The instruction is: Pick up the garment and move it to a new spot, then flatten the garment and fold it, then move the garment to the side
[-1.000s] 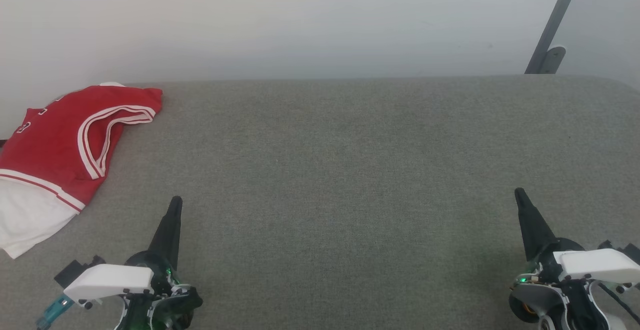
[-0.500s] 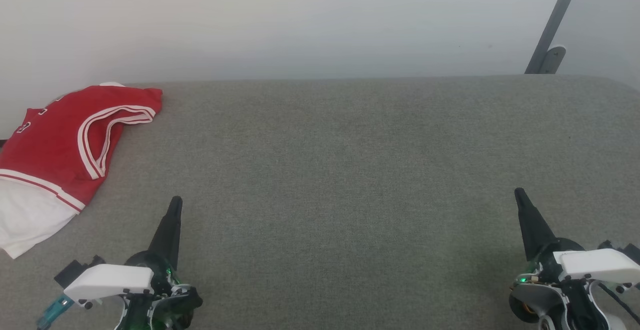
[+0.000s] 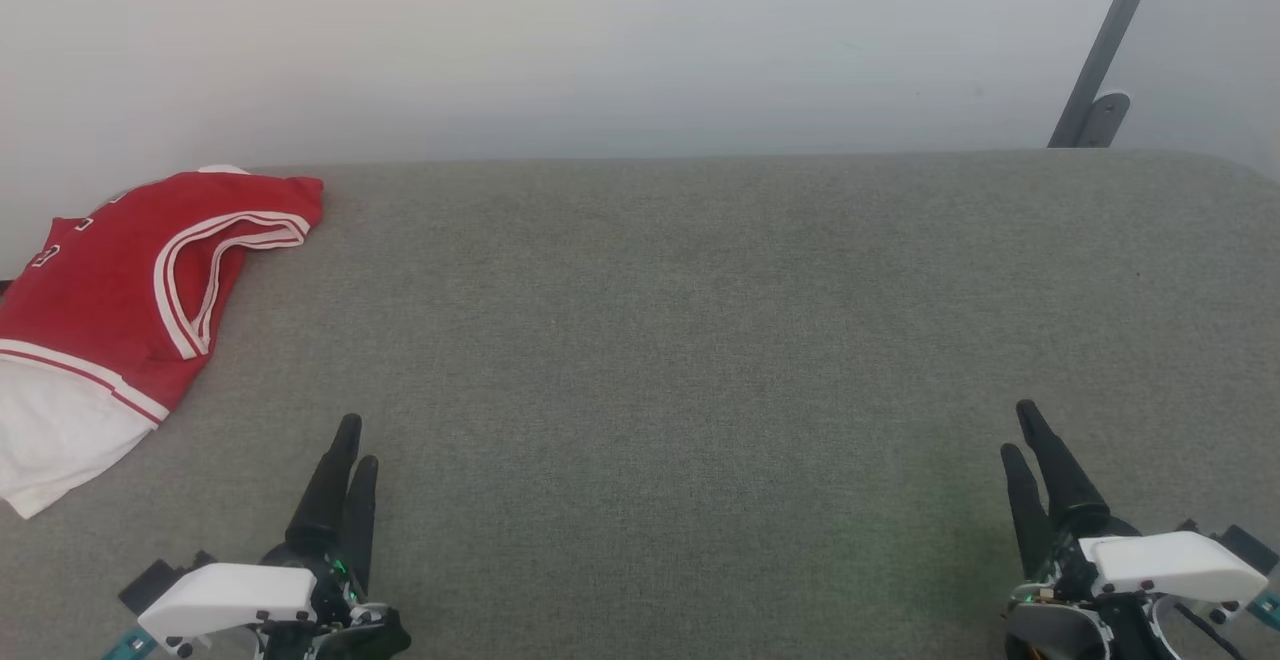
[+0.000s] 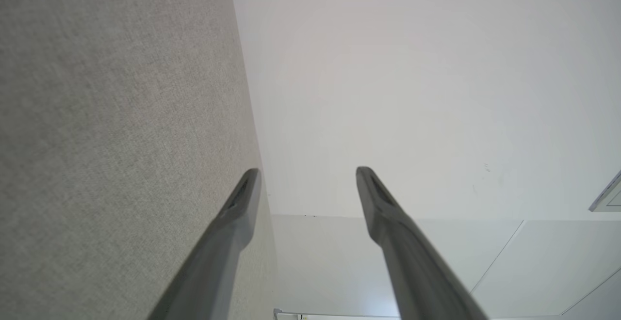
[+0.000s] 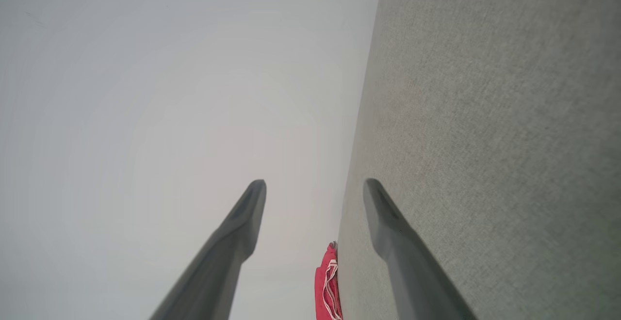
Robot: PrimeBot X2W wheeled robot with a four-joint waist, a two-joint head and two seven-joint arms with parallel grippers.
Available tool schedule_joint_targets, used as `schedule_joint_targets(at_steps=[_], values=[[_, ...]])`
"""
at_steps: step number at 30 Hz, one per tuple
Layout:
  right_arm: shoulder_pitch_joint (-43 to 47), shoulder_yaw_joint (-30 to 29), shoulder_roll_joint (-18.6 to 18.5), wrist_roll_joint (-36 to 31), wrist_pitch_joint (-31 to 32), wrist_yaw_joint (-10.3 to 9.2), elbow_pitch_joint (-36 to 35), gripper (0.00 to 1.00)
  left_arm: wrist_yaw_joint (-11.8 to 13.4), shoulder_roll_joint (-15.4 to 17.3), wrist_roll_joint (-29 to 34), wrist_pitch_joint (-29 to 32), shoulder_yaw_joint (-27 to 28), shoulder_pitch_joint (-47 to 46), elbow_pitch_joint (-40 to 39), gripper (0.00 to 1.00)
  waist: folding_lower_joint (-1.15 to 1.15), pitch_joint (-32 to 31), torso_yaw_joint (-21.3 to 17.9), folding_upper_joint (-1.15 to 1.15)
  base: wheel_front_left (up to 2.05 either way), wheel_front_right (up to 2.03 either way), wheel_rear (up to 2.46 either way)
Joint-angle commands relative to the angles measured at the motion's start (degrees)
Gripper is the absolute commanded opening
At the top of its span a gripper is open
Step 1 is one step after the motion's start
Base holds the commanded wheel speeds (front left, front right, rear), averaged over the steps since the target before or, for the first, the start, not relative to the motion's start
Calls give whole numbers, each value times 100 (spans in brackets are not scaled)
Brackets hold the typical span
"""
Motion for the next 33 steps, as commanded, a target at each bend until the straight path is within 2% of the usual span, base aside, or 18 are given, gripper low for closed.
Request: schedule_joint_targets(at_steps=[1,12,16,17,18,25,33], values=[[-187,71,-29,-80,-78,3,-118,100,32,36,49,-51,2,-70,-179,100,0,0,-4,0,0,0,0],[-421,396,-221,-777,-357,3,62,100,207,272,671,-361,-121,-29,-354,100,0,-11,-26,0,0,0,0],[-542,510,-295,-1225,-446,3,205,100,317,434,1106,-501,-230,-24,-373,100,0,-23,-34,0,0,0,0],[-575,541,-316,-1361,-459,3,249,100,347,476,1224,-534,-260,-23,-374,100,0,-26,-36,0,0,0,0],[-844,745,-421,-2844,-495,4,614,100,653,881,2543,-813,-612,-41,-317,100,0,-68,-49,0,0,0,0],[-922,780,-394,-3665,-519,4,711,100,768,1010,3240,-961,-711,-62,-300,100,0,-104,-60,0,0,0,0],[-962,763,-403,-4276,-558,4,666,100,653,1049,3824,-1113,-644,-49,-325,100,0,-133,-70,0,0,0,0]])
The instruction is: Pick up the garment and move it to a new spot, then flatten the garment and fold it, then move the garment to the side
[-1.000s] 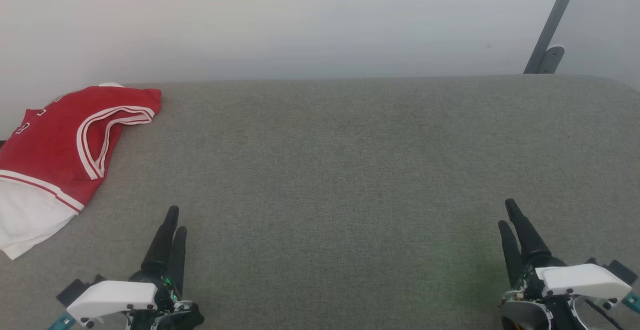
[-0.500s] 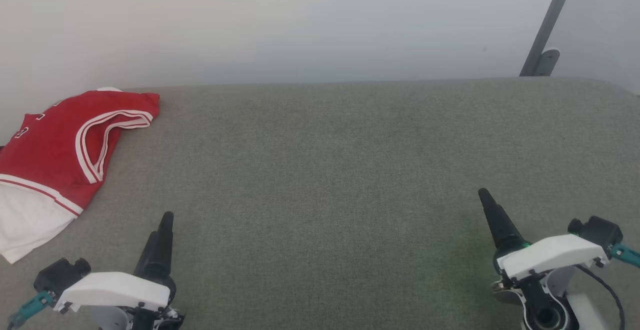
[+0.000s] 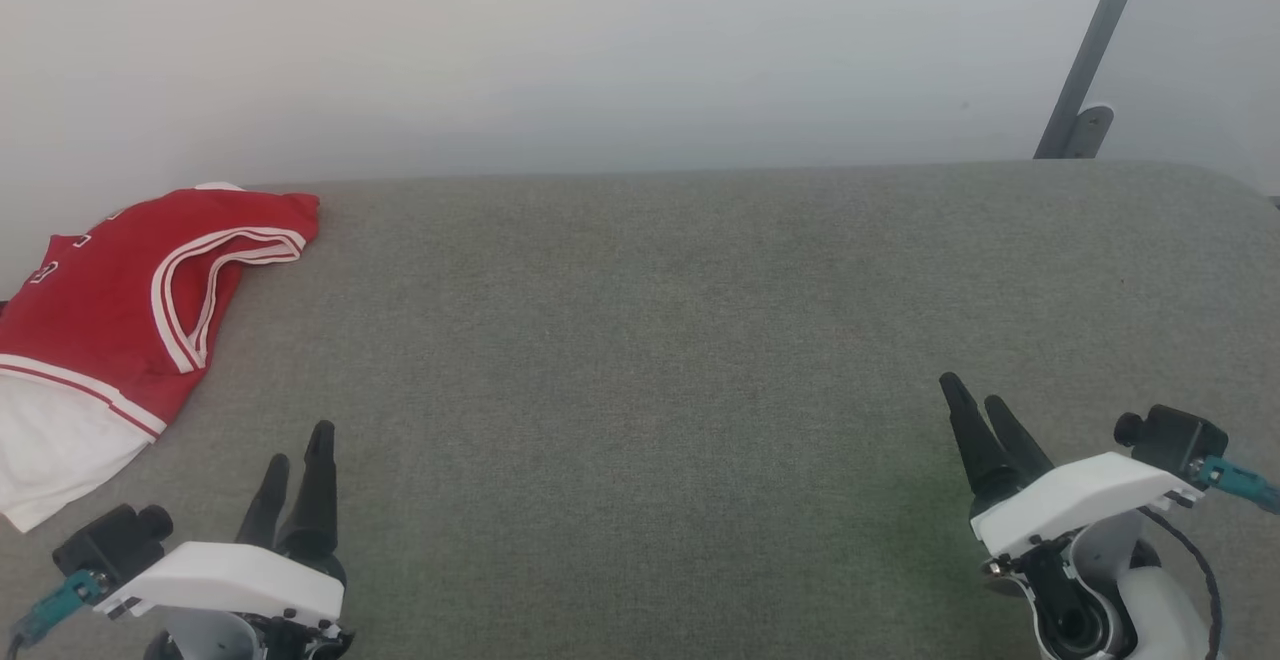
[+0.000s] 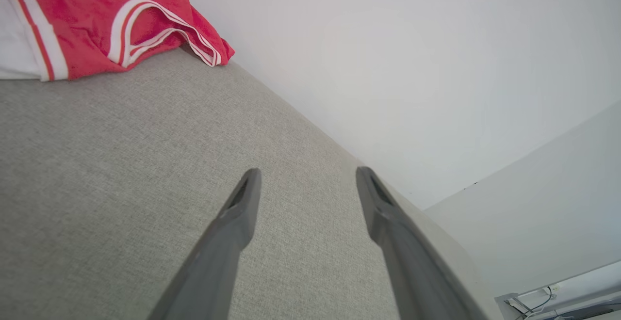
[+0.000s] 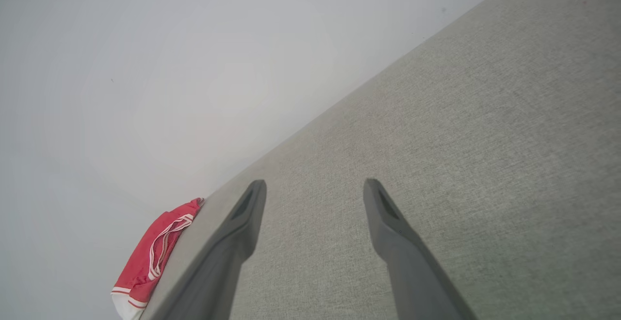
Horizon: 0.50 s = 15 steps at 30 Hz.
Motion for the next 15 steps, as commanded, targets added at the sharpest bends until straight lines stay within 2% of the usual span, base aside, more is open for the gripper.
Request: schedule_joint_targets(at_steps=[1,15], values=[[-145,-5,-24,-162,-44,3,-81,100,-43,52,196,-57,39,-98,-86,100,0,-3,-1,0,0,0,0],[-111,-84,-91,-1012,-94,4,-168,100,-238,49,1141,-278,241,-5,-65,100,0,-29,-21,0,0,0,0]])
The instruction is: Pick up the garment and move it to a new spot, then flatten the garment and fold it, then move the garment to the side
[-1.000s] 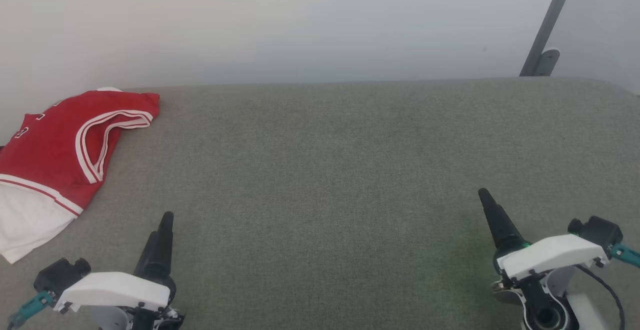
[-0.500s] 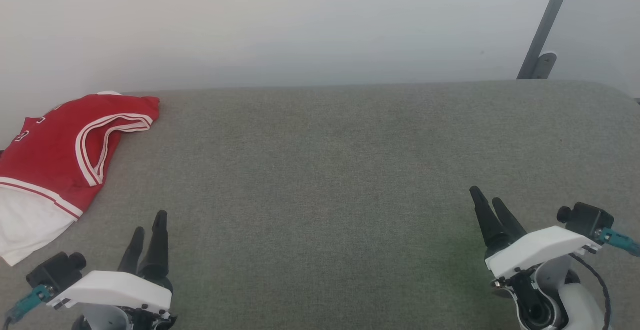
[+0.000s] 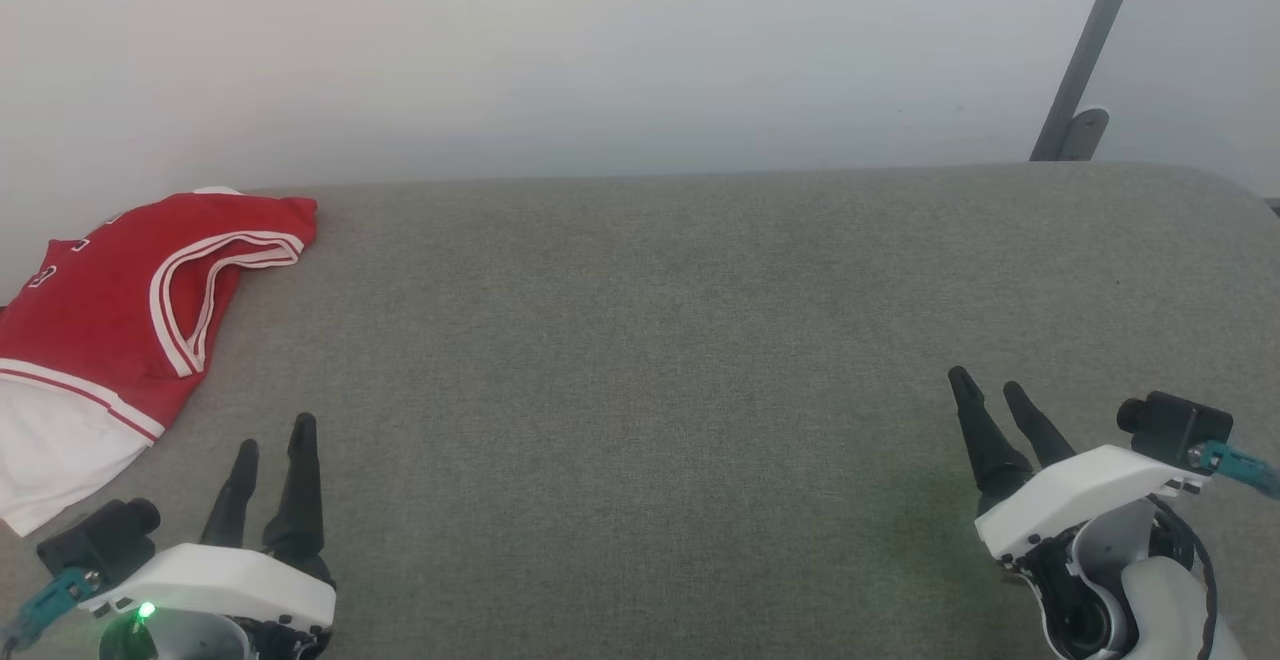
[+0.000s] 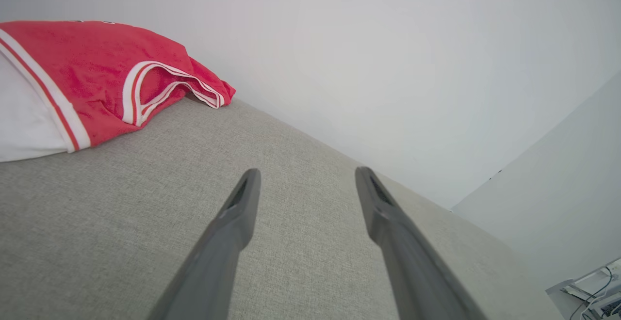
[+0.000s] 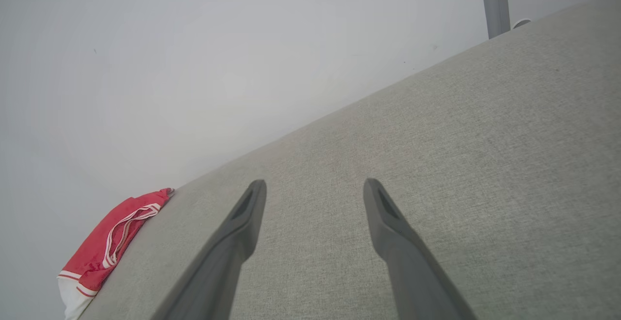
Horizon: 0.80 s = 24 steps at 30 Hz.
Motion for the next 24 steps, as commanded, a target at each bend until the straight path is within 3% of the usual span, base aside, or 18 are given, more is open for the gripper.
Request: schedule_joint_targets(at_steps=[1,24], values=[[-91,-1,-37,-157,-49,4,-67,100,-41,49,193,-60,34,-5,-52,100,0,-1,-3,0,0,0,0],[-41,-42,-47,-1444,-226,4,-182,100,-322,58,1538,-391,254,107,-73,100,0,5,-35,0,0,0,0]])
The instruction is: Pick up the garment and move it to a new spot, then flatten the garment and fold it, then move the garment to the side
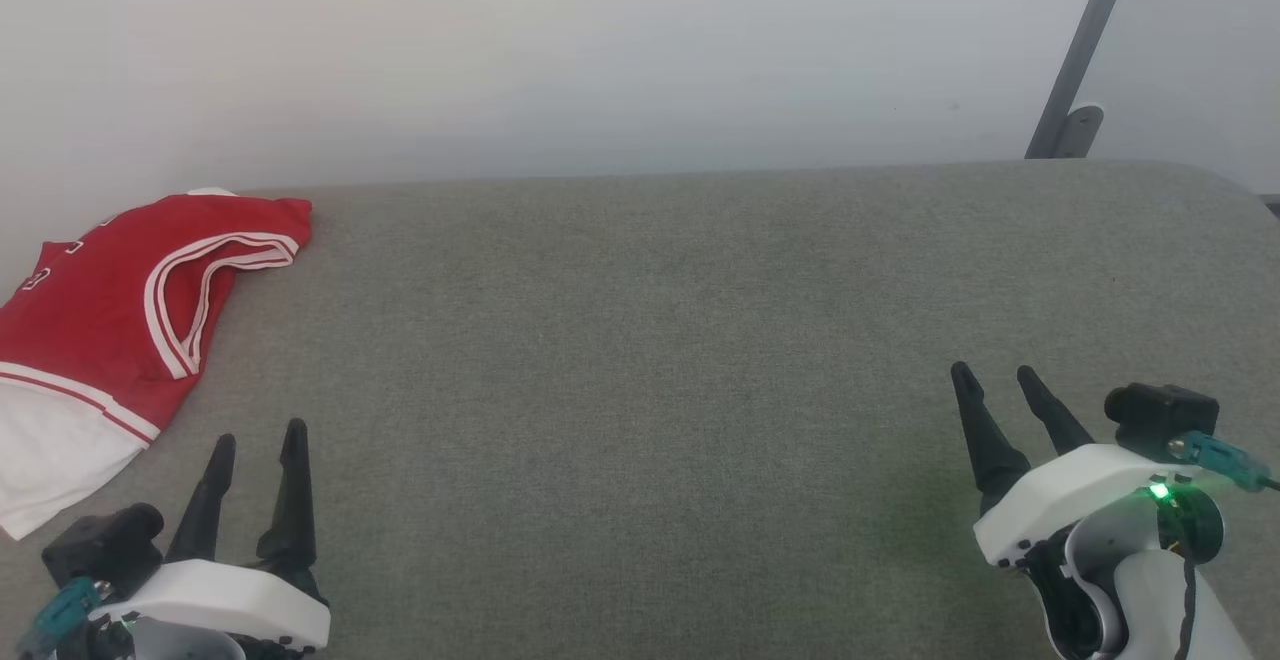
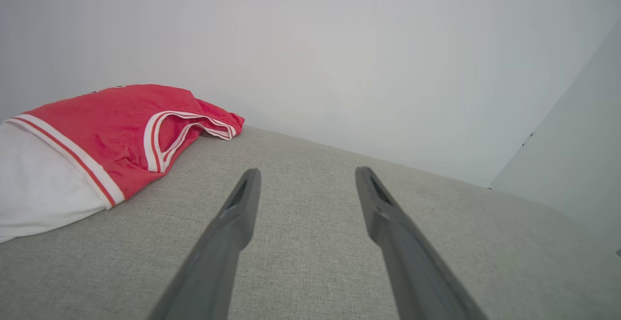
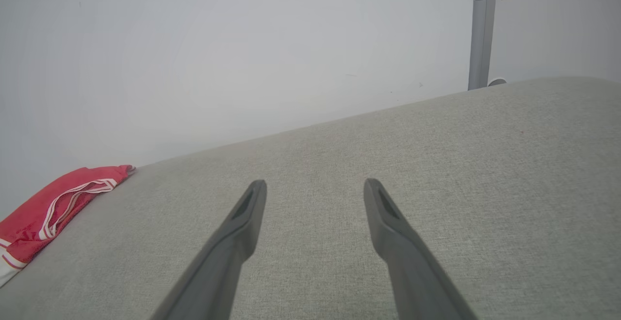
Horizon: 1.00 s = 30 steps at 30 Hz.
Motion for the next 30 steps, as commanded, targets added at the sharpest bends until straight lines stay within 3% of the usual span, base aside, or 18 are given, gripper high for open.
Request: schedule_joint_targets(at_steps=[1,30], values=[[-43,-5,-15,-153,-58,3,-47,100,-44,42,175,-65,23,8,-55,100,0,-1,2,0,0,0,0],[-144,66,-49,-1472,-305,3,-71,100,-188,92,1325,-390,88,110,-93,100,0,-3,-43,0,0,0,0]])
